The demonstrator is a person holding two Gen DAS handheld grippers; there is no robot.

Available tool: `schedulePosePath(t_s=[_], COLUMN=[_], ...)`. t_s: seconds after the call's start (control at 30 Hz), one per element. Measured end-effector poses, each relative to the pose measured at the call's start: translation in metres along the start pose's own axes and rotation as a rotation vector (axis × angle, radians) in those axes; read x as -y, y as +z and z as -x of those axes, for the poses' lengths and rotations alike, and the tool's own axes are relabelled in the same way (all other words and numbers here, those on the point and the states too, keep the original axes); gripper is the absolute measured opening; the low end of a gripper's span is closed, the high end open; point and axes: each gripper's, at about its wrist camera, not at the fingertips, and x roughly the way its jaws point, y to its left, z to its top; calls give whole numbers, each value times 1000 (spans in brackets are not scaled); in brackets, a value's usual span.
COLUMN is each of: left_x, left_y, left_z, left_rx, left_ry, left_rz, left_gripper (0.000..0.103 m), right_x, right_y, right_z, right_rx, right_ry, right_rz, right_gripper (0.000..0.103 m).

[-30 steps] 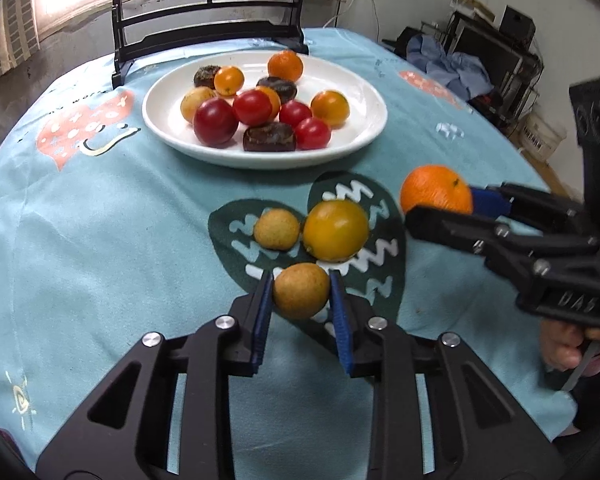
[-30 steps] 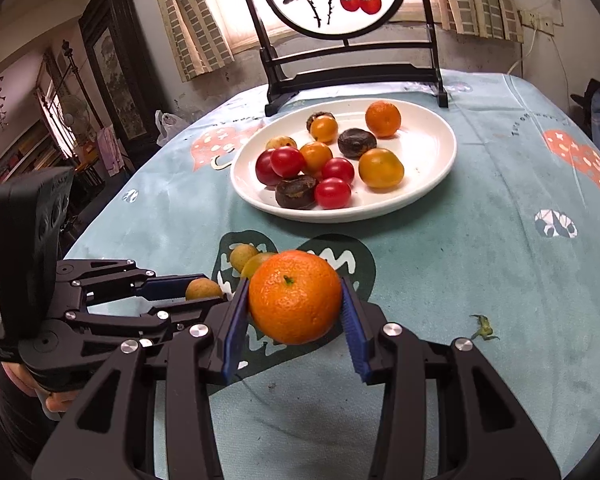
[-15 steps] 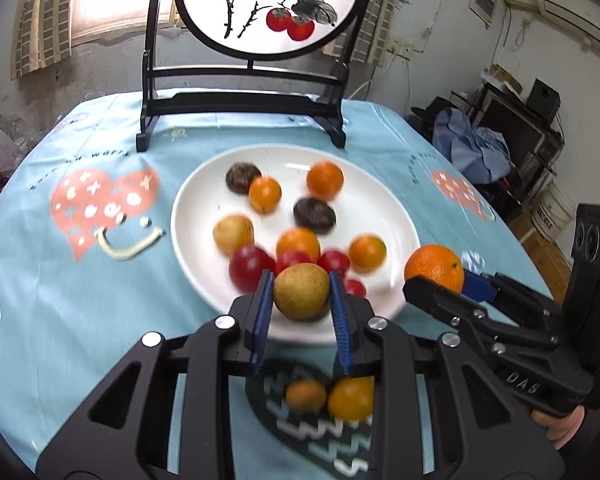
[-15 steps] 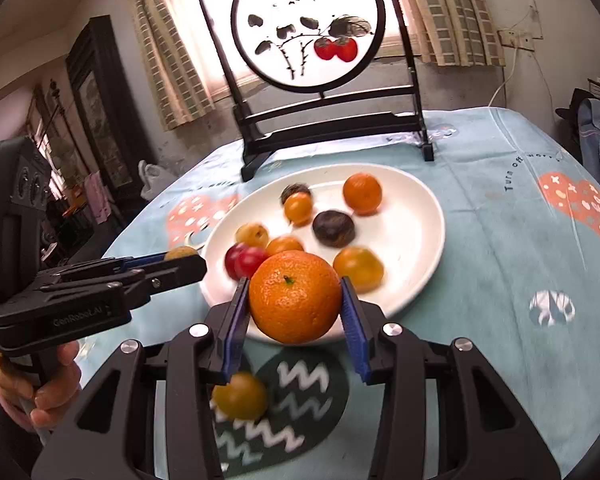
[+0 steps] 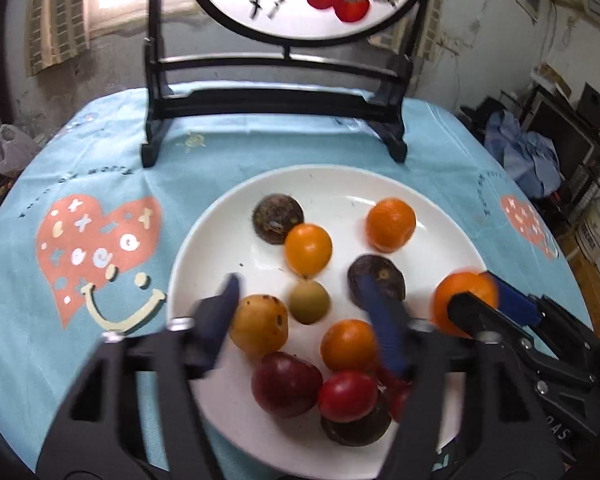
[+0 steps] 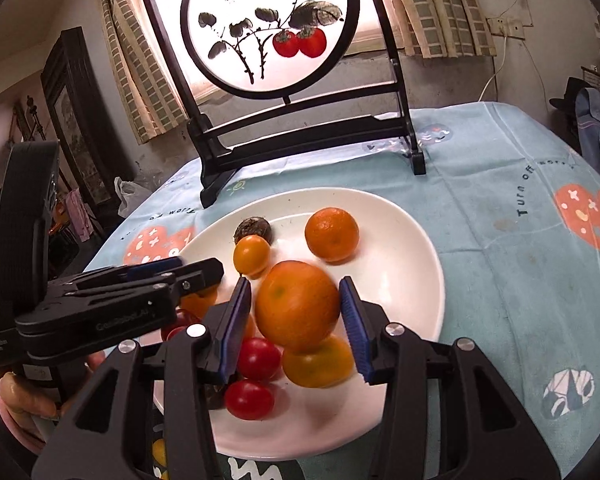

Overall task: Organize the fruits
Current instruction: 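Carry both fruits onto the white plate and open both tools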

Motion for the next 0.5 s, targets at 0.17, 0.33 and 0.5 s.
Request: schedulePosePath(t_s=[0.17, 0.33, 0.5], left_x=[6, 9, -4], left_y=[-3, -25, -62], left_z=[40, 88, 111], left_rx=[69, 133, 128], left_ry=[41, 103, 103], left_rz=[-25, -59, -10], left_gripper=[89, 99, 100], right_x=[-17, -33, -52], right_y=[4, -16, -45], right_z=[33, 58, 71], right_rx=[49, 23, -18], right_ry=[39, 104, 123], right_rz=[38, 57, 120], right_gripper=[46, 59, 59])
